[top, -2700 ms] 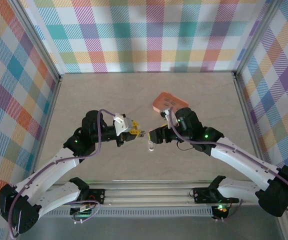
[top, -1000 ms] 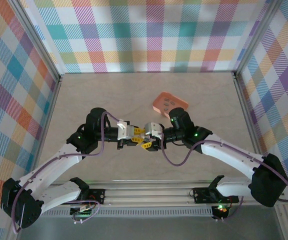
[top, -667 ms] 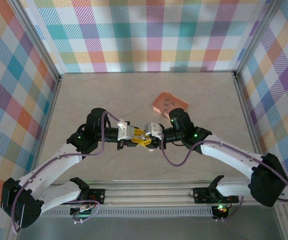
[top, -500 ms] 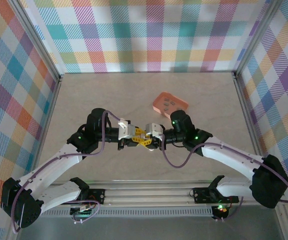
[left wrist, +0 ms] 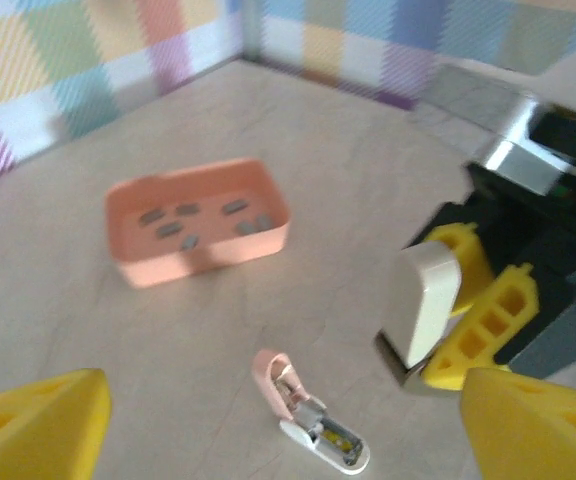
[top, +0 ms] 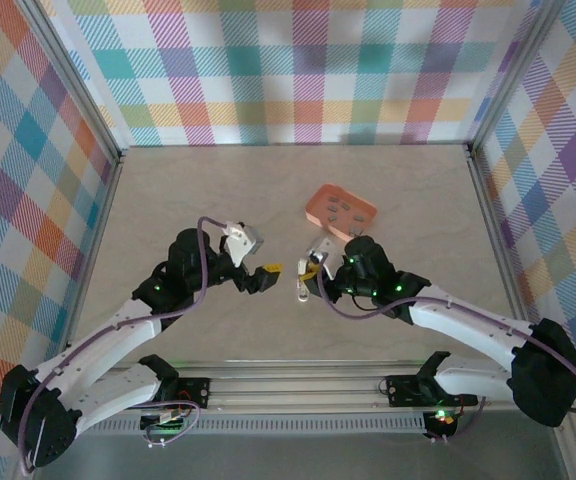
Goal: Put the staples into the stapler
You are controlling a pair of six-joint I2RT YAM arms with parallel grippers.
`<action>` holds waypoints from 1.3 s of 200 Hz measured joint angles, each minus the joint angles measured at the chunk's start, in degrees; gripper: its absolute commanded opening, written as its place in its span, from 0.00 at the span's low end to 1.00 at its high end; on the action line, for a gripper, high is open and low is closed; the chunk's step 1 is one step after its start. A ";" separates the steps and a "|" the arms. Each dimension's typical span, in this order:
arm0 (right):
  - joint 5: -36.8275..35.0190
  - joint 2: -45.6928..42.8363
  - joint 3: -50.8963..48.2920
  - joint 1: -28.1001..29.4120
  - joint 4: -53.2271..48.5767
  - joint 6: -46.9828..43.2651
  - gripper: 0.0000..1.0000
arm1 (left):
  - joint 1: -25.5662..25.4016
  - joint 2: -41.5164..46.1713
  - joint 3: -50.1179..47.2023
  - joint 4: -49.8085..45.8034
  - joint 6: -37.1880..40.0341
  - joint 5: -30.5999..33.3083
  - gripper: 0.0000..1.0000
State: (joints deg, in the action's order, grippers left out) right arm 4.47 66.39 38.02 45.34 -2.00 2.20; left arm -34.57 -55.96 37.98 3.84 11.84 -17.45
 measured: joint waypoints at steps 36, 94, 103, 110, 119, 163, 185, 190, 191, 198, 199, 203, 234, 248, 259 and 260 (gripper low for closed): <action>-11.82 5.64 2.75 0.00 -7.78 16.24 0.21 | 0.00 -4.50 -0.02 -0.37 -11.96 11.39 1.00; -21.66 17.38 7.56 -0.44 -13.88 31.50 0.23 | 0.15 -11.56 -0.02 -2.38 -26.84 22.64 1.00; -22.14 19.04 8.72 -0.59 -14.36 32.61 0.23 | 0.15 -12.11 -0.02 -2.56 -28.17 23.41 1.00; -22.45 20.35 9.70 -0.72 -14.80 33.53 0.23 | 0.15 -12.39 -0.02 -2.71 -29.07 23.91 1.00; -22.60 21.70 10.73 -0.76 -15.19 34.64 0.23 | 0.15 -12.70 -0.02 -2.93 -29.97 24.52 1.00; -22.69 26.27 13.68 -0.76 -16.04 37.57 0.24 | 0.22 -13.00 -0.02 -3.85 -31.45 26.64 1.00; -22.67 28.22 15.15 -0.76 -16.13 38.14 0.24 | 0.33 -13.44 0.00 -3.87 -31.56 27.02 1.00; -22.67 28.59 15.45 -0.76 -16.13 38.27 0.24 | 0.42 -13.64 0.02 -3.85 -31.56 27.02 1.00; -22.67 28.63 15.50 -0.76 -16.13 38.32 0.24 | 0.46 -13.70 0.04 -3.87 -31.56 27.02 1.00; -22.64 29.07 15.89 -0.76 -16.17 38.56 0.24 | 0.59 -14.05 0.11 -3.89 -31.56 26.99 1.00; -22.64 29.16 15.98 -0.76 -16.20 38.60 0.24 | 0.59 -14.12 0.13 -3.89 -31.56 26.99 1.00; -22.62 29.38 16.20 -0.76 -16.28 38.82 0.24 | 0.63 -14.34 0.17 -3.89 -31.56 27.02 1.00; -21.59 30.64 17.97 -0.76 -17.73 39.87 0.24 | 1.01 -15.91 0.85 -4.33 -31.56 26.97 1.00; -21.14 31.19 18.51 -0.76 -18.67 40.52 0.24 | 1.01 -16.22 0.98 -4.31 -31.56 26.95 1.00; -20.90 31.54 18.75 -0.76 -19.32 40.76 0.25 | 1.01 -16.44 1.07 -4.28 -31.56 26.95 1.00; -20.90 31.54 18.75 -0.76 -19.34 40.79 0.25 | 1.01 -16.46 1.07 -4.31 -31.56 26.95 1.00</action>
State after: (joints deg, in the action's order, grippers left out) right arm -16.43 97.93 56.77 44.58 -21.34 42.98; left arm -33.56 -72.42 39.05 -0.47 -19.73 9.50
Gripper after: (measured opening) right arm 0.249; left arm 0.996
